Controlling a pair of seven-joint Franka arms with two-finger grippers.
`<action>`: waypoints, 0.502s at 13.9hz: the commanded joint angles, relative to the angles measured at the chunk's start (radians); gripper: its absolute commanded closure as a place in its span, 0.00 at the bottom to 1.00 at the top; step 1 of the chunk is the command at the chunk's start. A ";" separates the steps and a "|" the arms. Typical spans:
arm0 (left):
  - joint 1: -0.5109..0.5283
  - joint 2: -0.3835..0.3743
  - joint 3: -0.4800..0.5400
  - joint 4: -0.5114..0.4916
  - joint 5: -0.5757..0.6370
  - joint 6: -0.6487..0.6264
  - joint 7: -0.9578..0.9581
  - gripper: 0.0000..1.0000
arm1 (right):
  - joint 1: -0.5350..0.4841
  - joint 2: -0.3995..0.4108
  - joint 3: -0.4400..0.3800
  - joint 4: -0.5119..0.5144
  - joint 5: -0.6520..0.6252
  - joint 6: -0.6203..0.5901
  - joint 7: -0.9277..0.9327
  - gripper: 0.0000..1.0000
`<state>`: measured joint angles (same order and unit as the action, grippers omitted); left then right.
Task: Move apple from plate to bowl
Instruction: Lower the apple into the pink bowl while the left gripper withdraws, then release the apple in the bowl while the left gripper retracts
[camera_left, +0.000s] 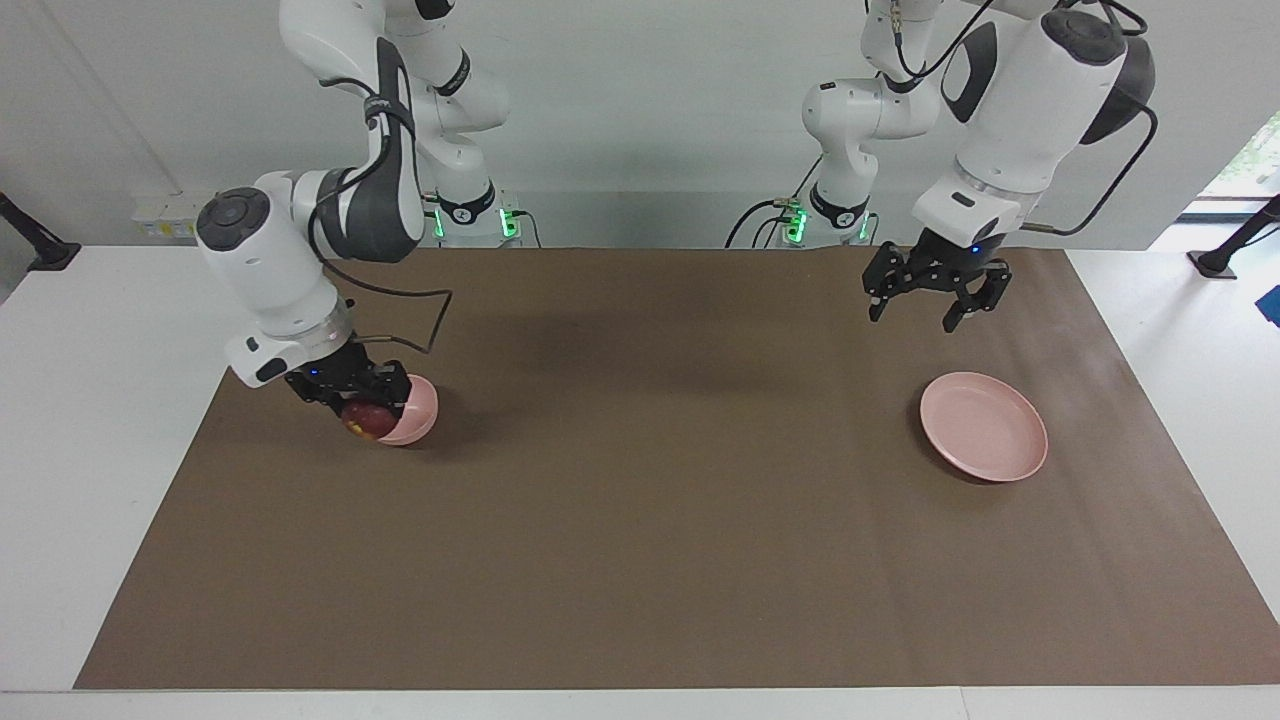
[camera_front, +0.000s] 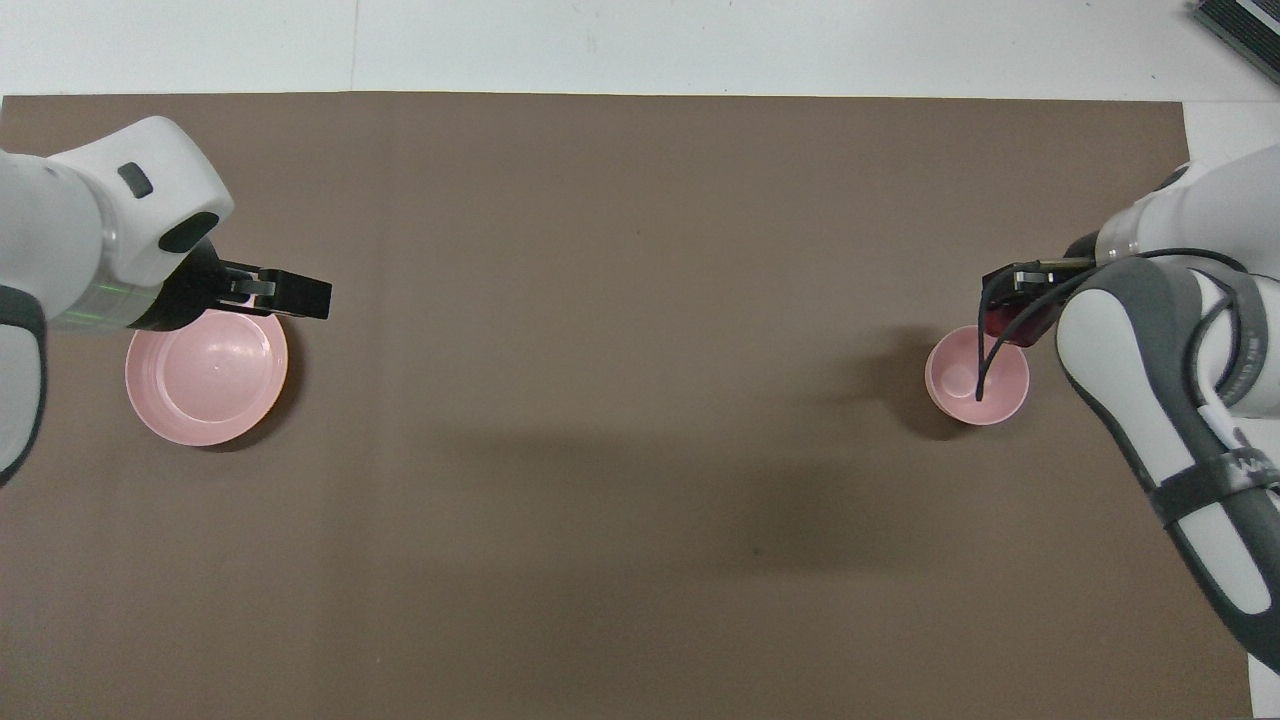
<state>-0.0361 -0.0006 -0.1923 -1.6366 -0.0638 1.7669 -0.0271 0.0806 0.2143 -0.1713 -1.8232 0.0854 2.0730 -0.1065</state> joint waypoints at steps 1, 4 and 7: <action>0.027 0.004 0.005 0.121 0.027 -0.150 0.001 0.00 | -0.034 -0.041 0.012 -0.120 -0.053 0.096 -0.036 1.00; 0.028 0.005 0.025 0.208 0.058 -0.288 0.010 0.00 | 0.005 -0.059 0.012 -0.171 -0.055 0.119 0.034 1.00; 0.030 -0.013 0.024 0.216 0.091 -0.349 0.007 0.00 | 0.047 -0.085 0.010 -0.217 -0.058 0.116 0.097 1.00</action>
<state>-0.0154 -0.0091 -0.1583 -1.4426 -0.0145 1.4645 -0.0245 0.1123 0.1935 -0.1647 -1.9650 0.0576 2.1720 -0.0572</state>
